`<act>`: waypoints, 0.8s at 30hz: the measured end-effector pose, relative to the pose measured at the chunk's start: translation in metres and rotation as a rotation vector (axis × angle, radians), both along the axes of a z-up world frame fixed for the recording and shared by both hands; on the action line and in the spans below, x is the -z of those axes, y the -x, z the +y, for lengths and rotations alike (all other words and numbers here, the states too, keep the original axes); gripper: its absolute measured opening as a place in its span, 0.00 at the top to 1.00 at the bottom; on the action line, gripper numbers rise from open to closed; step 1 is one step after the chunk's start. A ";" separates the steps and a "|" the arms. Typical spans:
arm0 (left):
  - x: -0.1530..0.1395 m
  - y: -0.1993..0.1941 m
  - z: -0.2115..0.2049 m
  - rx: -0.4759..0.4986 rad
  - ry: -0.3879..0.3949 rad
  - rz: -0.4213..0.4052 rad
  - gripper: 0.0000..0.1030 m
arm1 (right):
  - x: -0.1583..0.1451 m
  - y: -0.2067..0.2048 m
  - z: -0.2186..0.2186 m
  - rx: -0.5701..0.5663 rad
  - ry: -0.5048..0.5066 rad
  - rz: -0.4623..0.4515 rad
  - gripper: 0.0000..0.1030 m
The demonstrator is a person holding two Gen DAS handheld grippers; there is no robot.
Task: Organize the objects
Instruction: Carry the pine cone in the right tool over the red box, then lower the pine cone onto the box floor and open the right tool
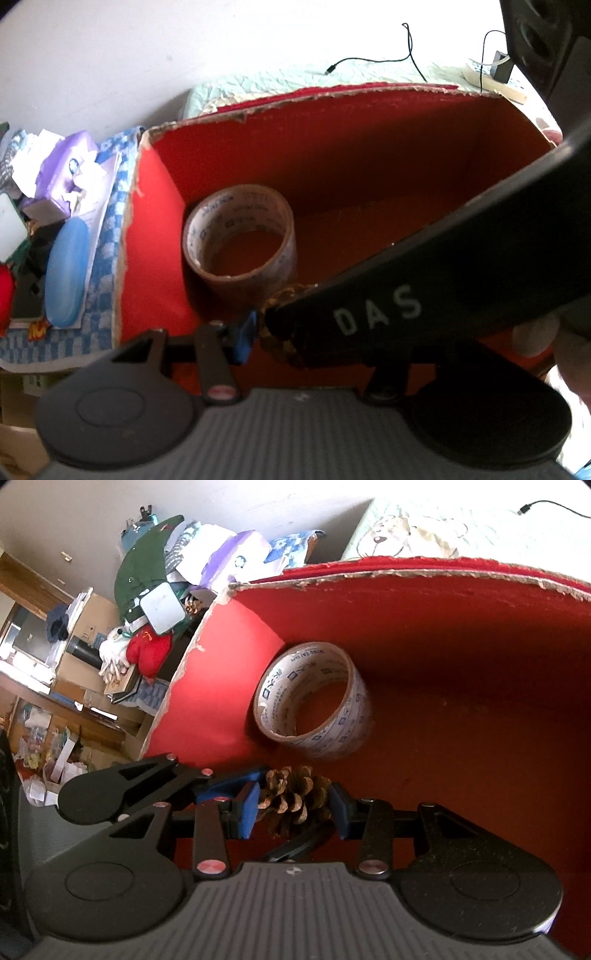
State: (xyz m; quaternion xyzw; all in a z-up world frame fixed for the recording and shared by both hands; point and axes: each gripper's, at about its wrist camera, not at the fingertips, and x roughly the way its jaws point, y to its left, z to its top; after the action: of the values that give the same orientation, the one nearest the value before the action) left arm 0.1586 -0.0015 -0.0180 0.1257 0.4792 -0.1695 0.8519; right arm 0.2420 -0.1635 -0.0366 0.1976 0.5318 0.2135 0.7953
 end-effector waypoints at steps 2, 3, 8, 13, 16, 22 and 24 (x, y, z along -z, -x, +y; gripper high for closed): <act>0.000 0.000 0.000 0.002 -0.004 0.000 0.45 | 0.000 0.000 -0.002 0.008 -0.003 0.005 0.57; 0.001 0.000 -0.001 0.003 -0.005 0.001 0.45 | 0.000 0.000 -0.001 0.011 -0.001 0.003 0.57; 0.003 -0.001 0.000 -0.001 0.007 0.006 0.45 | 0.000 0.000 0.000 0.018 0.008 0.005 0.57; 0.003 -0.001 0.000 -0.001 0.007 0.006 0.45 | 0.001 0.000 0.000 0.019 0.006 0.010 0.57; 0.003 -0.001 0.000 0.000 0.007 0.006 0.45 | 0.001 -0.001 -0.001 0.021 0.000 0.015 0.57; 0.003 -0.001 0.000 0.001 0.006 0.007 0.45 | 0.001 -0.002 0.000 0.017 0.002 0.014 0.57; 0.002 -0.001 0.000 0.000 0.006 0.006 0.45 | 0.001 -0.002 0.000 0.016 0.003 0.013 0.56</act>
State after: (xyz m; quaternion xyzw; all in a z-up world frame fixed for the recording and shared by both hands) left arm 0.1594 -0.0011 -0.0203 0.1228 0.4813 -0.1712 0.8509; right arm 0.2439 -0.1636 -0.0378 0.2018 0.5358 0.2051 0.7938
